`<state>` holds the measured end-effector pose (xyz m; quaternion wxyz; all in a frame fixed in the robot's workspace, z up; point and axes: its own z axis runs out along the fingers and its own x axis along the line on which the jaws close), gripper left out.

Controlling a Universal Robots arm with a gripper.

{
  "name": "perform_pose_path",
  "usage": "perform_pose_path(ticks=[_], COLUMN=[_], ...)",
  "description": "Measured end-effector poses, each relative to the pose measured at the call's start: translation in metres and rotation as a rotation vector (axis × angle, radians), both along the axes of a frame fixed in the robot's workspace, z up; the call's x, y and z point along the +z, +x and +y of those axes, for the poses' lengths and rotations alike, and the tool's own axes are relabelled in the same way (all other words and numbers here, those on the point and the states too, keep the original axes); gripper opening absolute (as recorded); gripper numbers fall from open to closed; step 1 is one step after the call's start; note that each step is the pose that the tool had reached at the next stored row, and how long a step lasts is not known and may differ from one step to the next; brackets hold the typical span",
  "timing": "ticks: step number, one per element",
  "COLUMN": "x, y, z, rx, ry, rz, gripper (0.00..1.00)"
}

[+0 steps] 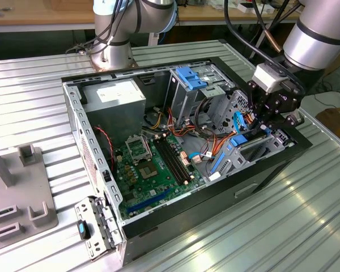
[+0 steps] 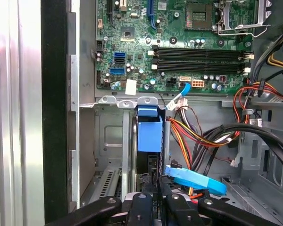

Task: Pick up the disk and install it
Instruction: 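Insert the first disk wire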

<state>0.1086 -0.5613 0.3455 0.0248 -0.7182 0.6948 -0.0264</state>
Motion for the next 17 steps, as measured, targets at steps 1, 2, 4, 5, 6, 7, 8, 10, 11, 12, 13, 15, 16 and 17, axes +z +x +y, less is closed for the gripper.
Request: perform_pose_path(ticks=[1, 2, 4, 5, 6, 7, 8, 10, 11, 12, 13, 15, 16, 17], x=[-0.0001, -0.0003, -0.0004, -0.0004, -0.0004, -0.0004, -0.0004, -0.0004, -0.0004, -0.0006, -0.0009, -0.0012, -0.0013, -0.0013], y=[0.0, 0.0, 0.0003, 0.0007, 0.0008, 0.0008, 0.0009, 0.0009, 0.0009, 0.0009, 0.0009, 0.0009, 0.0009, 0.0009], z=[0.0, 0.0, 0.0, 0.0, 0.0, 0.0, 0.0, 0.0, 0.0, 0.0, 0.0, 0.0, 0.0, 0.0], rx=[0.004, 0.01, 0.017, 0.017, 0.017, 0.017, 0.017, 0.017, 0.017, 0.017, 0.017, 0.013, 0.011, 0.009], ry=[-0.0001, -0.0004, -0.0004, -0.0004, -0.0005, -0.0004, -0.0005, -0.0005, -0.0005, -0.0006, -0.0007, -0.0007, -0.0005, -0.0005], rz=[0.0, 0.0, 0.0, 0.0, 0.0, 0.0, 0.0, 0.0, 0.0, 0.0, 0.0, 0.0, 0.0, 0.0], gripper=[0.18, 0.18, 0.18, 0.18, 0.18, 0.18, 0.18, 0.18, 0.18, 0.18, 0.18, 0.18, 0.18, 0.18])
